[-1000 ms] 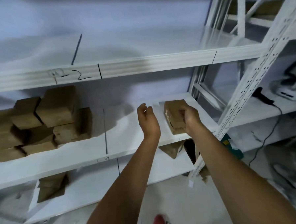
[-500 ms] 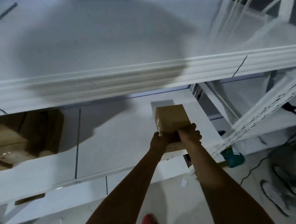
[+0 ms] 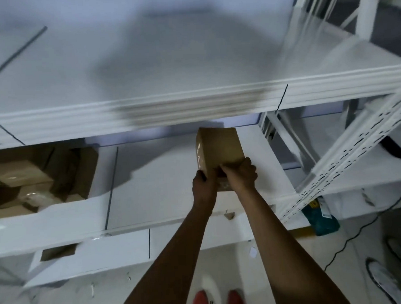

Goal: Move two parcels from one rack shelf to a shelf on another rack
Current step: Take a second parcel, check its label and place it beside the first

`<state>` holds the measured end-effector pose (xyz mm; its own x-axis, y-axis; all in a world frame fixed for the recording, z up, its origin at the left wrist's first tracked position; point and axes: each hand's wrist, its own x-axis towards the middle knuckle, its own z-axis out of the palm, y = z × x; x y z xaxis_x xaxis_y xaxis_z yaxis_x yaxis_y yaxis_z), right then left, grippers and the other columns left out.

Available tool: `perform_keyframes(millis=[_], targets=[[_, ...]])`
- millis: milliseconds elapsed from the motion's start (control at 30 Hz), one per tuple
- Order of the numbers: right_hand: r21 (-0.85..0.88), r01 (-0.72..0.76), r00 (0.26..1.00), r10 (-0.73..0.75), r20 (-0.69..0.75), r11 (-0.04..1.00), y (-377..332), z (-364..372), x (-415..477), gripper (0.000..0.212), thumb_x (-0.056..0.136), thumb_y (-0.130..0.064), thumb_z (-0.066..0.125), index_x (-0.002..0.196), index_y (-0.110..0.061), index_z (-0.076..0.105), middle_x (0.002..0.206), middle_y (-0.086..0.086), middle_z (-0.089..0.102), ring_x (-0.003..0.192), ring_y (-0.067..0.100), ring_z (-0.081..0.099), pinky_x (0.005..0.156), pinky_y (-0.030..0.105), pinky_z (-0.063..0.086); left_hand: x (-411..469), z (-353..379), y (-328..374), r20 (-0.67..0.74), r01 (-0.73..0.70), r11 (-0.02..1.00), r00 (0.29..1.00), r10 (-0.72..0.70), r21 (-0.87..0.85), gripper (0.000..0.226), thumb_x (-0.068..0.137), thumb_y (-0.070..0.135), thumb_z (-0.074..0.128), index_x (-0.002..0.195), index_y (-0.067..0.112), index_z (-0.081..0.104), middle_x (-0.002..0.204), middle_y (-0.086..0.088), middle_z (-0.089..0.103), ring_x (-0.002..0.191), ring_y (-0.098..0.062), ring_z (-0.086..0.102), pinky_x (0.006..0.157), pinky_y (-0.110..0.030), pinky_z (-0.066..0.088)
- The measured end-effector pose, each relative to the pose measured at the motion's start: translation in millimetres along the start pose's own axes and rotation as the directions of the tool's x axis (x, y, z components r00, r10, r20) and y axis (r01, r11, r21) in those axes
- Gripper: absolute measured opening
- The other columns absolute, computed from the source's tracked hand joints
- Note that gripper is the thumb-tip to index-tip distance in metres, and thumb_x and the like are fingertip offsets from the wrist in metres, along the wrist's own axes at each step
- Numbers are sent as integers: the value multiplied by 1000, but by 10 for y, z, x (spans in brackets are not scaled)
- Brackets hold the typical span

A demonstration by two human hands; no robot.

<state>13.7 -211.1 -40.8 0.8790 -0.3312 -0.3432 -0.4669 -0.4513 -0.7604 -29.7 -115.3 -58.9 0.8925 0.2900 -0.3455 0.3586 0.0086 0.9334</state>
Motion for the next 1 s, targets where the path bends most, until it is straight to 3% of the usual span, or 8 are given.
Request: perform_keyframes(millis=[200,367,467,567,633,767,867,1000], targets=[[38,161,986,-163,47,986,-230,-40,-235,101,84,-49,77,160,-16,19,162,15,25,148,41,26,112,49,37,-124,-126,244,-166,-119,993,979,116,-5,29,109,36,55,101,11,67,89,-2,72,77,-12,68,57,-7,47],[87,246,964,-253,83,965,-200,-81,-338,94,89,-52,70,162,-23,19,160,12,34,144,41,35,104,52,45,-192,-150,361,-261,-191,981,947,187,9,55,86,63,56,97,10,69,95,-13,75,87,-27,74,75,-37,60],[37,253,957,-256,140,967,-171,-55,-351,88,94,-54,62,163,-20,19,155,14,38,141,38,38,99,46,44,-190,-199,414,-286,-187,981,939,193,49,62,78,65,56,99,9,71,98,-14,74,91,-31,74,73,-32,58],[79,185,958,-197,207,980,-192,-36,-365,90,90,-61,59,161,-17,24,151,18,43,137,40,44,105,47,43,-174,-231,406,-331,-205,968,912,241,142,65,79,69,55,110,14,71,111,-15,71,103,-35,70,88,-43,62],[209,69,961,-121,250,975,-204,-37,-388,109,70,-75,57,160,-21,27,152,16,43,137,40,46,108,52,47,-147,-206,338,-357,-248,955,887,291,162,63,86,68,50,110,14,72,115,-19,69,112,-42,64,96,-57,59],[385,-35,948,-92,305,922,-136,-46,-356,137,41,-103,48,158,-34,31,156,9,40,137,41,47,102,61,52,-269,-125,433,-392,-334,938,853,344,97,43,106,39,43,110,7,73,115,-21,67,122,-47,57,101,-61,54],[460,-89,923,-101,371,884,-134,-120,-352,129,45,-97,53,157,-36,31,156,7,42,136,40,49,99,61,53,-315,-119,529,-383,-373,923,843,379,93,42,95,21,51,130,11,72,133,-9,63,133,-35,54,110,-55,51],[563,-173,896,-109,431,808,-82,-222,-268,100,62,-78,66,146,-29,45,141,14,60,120,37,64,89,52,61,-263,-126,588,-333,-384,922,876,350,-43,49,87,20,67,135,20,65,132,-1,62,126,-28,62,101,-44,62]])
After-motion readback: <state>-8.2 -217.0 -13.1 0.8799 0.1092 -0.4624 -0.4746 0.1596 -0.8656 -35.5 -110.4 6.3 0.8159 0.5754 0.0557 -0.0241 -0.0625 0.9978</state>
